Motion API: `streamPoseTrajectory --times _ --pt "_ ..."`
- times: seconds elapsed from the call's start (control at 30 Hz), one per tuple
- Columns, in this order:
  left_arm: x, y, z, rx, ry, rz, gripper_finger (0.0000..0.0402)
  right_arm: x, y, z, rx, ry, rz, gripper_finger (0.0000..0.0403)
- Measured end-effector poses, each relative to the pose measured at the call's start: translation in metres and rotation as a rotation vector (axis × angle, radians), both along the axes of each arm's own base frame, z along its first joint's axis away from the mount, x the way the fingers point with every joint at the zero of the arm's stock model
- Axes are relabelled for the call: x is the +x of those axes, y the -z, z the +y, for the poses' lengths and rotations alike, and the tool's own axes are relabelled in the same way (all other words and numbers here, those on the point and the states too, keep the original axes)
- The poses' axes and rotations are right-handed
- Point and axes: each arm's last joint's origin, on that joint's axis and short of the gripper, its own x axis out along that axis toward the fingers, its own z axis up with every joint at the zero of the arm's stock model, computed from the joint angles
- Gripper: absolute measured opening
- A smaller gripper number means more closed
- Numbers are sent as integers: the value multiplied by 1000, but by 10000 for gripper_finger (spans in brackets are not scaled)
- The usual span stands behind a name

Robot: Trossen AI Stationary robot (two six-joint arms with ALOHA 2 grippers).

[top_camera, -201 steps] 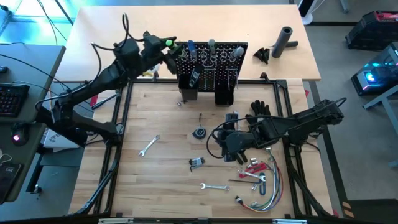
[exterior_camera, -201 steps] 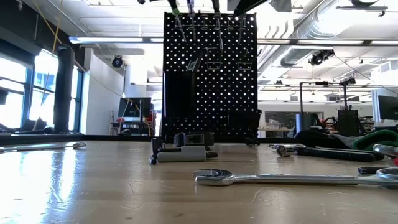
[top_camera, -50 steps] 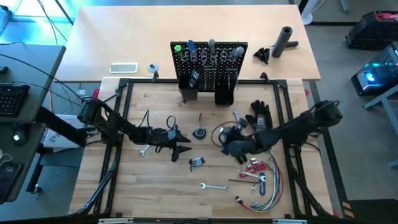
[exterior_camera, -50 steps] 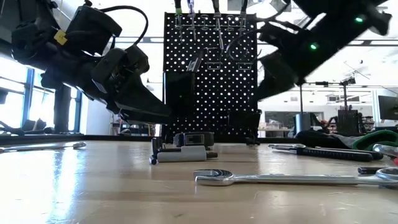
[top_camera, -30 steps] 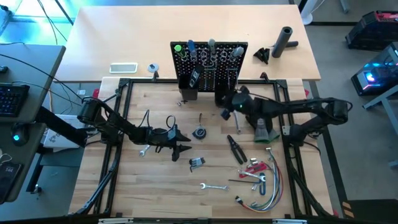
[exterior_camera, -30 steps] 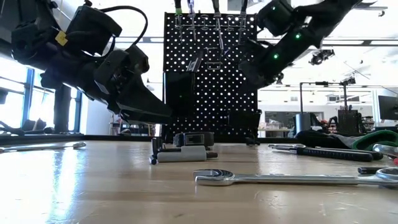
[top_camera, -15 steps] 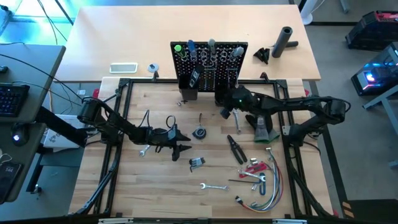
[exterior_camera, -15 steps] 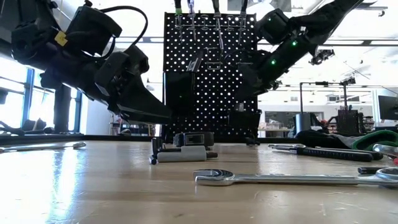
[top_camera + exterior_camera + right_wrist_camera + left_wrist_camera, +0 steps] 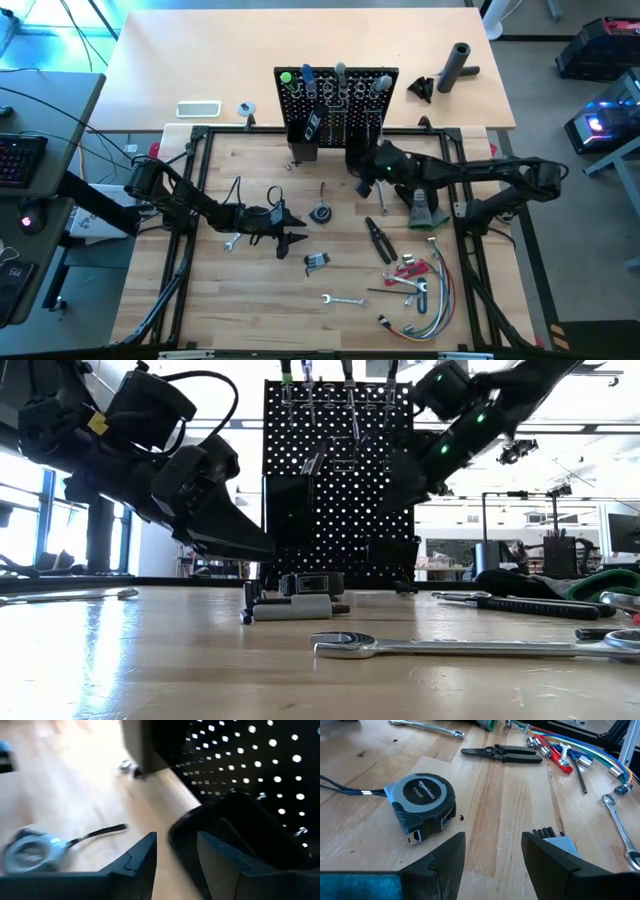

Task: Hang tools onto peg board
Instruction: Put the silver socket driver on the right black bin on the peg board

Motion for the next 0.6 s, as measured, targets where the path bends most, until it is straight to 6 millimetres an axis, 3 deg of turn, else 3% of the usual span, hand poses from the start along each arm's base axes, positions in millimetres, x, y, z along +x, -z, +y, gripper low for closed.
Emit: streamPoseTrajectory --times 0.27,0.4,0.6 --pt "0 0 0 0 0 2 188 -24 -23 59 164 -94 1 138" --pt "0 0 0 0 0 2 188 -38 -16 91 371 -87 82 138" --pt "0 0 0 1 0 1 188 -63 -1 131 581 75 253 138"
